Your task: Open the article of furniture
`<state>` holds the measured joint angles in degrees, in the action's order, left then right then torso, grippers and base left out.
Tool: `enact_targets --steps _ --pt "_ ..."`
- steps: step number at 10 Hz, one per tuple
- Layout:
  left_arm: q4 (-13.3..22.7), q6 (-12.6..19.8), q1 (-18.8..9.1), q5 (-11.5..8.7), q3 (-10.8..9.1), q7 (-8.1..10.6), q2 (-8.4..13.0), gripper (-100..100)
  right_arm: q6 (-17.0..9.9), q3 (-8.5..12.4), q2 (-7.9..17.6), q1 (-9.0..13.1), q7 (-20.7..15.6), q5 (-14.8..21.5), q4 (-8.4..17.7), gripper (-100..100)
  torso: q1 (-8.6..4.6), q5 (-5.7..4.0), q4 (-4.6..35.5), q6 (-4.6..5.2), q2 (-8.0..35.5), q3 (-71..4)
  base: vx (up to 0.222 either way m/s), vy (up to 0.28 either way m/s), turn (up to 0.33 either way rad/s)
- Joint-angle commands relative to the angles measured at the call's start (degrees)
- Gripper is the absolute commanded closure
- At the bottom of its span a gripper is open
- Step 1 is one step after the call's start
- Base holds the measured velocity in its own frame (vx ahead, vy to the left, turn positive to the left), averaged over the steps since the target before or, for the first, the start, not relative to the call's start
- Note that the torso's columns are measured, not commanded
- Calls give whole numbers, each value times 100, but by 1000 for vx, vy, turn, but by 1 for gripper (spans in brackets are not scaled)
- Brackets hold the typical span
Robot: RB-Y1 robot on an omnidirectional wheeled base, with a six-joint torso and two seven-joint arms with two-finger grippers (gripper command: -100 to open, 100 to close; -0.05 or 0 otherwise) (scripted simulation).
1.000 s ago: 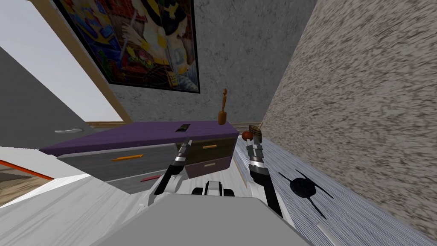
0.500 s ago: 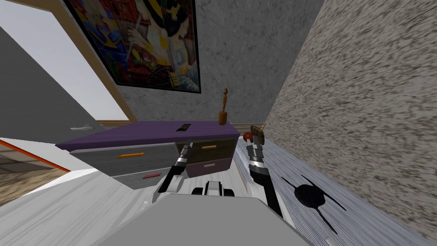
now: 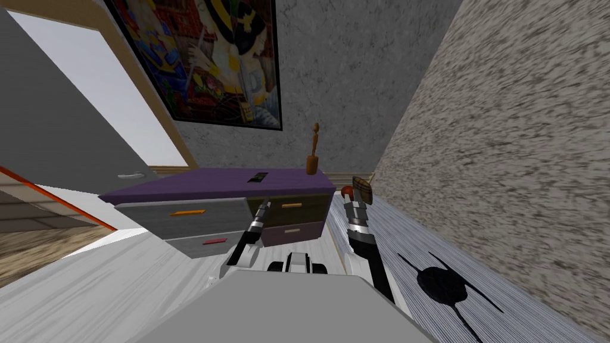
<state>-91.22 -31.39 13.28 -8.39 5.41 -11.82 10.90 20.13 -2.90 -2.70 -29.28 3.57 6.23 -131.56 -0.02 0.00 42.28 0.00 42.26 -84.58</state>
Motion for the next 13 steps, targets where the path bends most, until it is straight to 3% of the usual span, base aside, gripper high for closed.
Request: enact_targets --steps 1,5,9,11,13 --pt "359 -14 -104 -79 15 -33 20 -100 0 0 0 0 0 0 0 0 -4 -1 0 0 0 0 14 -48 38" --pt "1107 -84 -361 -230 83 -145 -91 -100 0 0 0 0 0 0 0 0 -2 -1 1 1 3 2 13 -53 96" --pt "1466 -115 -471 -295 111 -193 -209 -100 0 0 0 0 0 0 0 0 1 0 1 0 3 2 10 -42 48" --pt "1751 -141 -566 -352 136 -234 -377 -100 0 0 0 0 0 0 0 0 5 1 1 0 3 2 10 -34 62" --pt "2096 -173 -680 -419 166 -284 -726 -100 0 0 0 0 0 0 0 0 -10 -3 0 0 2 1 9 -77 92"
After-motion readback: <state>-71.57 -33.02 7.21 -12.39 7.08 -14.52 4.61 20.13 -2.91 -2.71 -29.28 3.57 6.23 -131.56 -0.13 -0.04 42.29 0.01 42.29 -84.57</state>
